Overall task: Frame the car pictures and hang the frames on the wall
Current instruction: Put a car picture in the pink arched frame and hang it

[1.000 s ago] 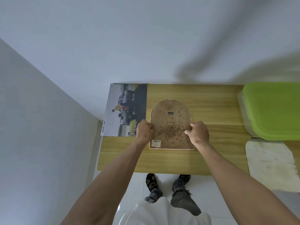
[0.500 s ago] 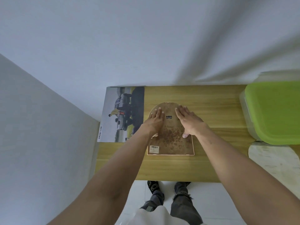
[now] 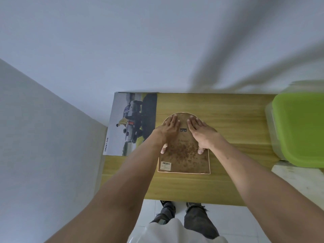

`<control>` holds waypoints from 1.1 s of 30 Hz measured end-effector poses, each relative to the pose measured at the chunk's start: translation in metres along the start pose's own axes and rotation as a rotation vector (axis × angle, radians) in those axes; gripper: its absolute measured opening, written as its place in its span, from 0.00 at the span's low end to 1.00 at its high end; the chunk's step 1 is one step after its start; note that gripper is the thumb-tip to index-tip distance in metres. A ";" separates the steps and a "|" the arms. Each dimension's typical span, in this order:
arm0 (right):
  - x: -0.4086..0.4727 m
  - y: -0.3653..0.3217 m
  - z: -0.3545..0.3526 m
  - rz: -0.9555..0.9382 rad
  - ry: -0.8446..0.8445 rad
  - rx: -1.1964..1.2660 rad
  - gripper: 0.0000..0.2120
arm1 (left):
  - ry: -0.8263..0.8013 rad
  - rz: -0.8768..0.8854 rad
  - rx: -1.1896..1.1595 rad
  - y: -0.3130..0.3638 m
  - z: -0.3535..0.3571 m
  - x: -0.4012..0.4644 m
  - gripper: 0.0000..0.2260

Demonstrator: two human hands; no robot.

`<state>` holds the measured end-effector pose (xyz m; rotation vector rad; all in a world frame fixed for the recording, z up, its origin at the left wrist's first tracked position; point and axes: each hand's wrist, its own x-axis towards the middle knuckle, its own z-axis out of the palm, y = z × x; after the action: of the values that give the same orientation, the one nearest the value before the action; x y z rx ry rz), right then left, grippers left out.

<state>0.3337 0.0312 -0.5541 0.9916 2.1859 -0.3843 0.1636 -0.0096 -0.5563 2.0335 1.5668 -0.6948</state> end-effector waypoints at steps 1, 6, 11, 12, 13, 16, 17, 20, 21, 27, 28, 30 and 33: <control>0.001 0.001 0.001 0.007 -0.001 0.007 0.68 | -0.016 0.001 0.025 0.001 -0.001 0.002 0.54; -0.001 0.002 0.001 0.027 -0.006 0.005 0.67 | -0.056 0.009 -0.033 -0.006 -0.004 -0.003 0.57; -0.009 -0.002 0.000 0.058 0.044 -0.016 0.66 | -0.069 0.008 -0.046 -0.012 0.005 -0.012 0.64; -0.011 -0.004 0.001 0.072 0.069 0.000 0.65 | -0.041 -0.011 -0.056 -0.008 0.008 -0.015 0.62; -0.015 -0.006 0.003 0.087 0.099 0.028 0.62 | -0.010 -0.030 -0.072 -0.003 0.013 -0.018 0.59; -0.033 -0.012 0.019 0.149 0.184 0.275 0.49 | 0.137 -0.092 -0.289 0.014 0.032 -0.032 0.46; -0.039 -0.014 0.026 0.181 0.218 0.429 0.45 | 0.231 -0.130 -0.407 0.020 0.039 -0.038 0.42; -0.056 -0.026 0.040 0.301 0.348 0.814 0.39 | 0.462 -0.309 -0.679 0.036 0.053 -0.052 0.33; -0.060 -0.032 0.042 0.349 0.389 0.857 0.38 | 0.485 -0.360 -0.748 0.039 0.055 -0.052 0.32; -0.065 -0.052 0.042 0.563 0.512 1.130 0.34 | 0.541 -0.462 -1.222 0.036 0.037 -0.064 0.25; -0.068 -0.051 0.042 0.572 0.530 1.157 0.31 | 0.515 -0.492 -1.302 0.034 0.034 -0.066 0.28; -0.077 -0.050 0.041 0.581 0.564 1.184 0.24 | 0.503 -0.520 -1.408 0.029 0.033 -0.068 0.30; -0.088 -0.044 0.041 0.594 0.595 1.203 0.21 | 0.564 -0.529 -1.544 0.028 0.029 -0.073 0.22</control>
<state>0.3606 -0.0669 -0.5223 2.5715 1.8516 -1.2958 0.1721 -0.0881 -0.5294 0.6157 1.9121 0.8687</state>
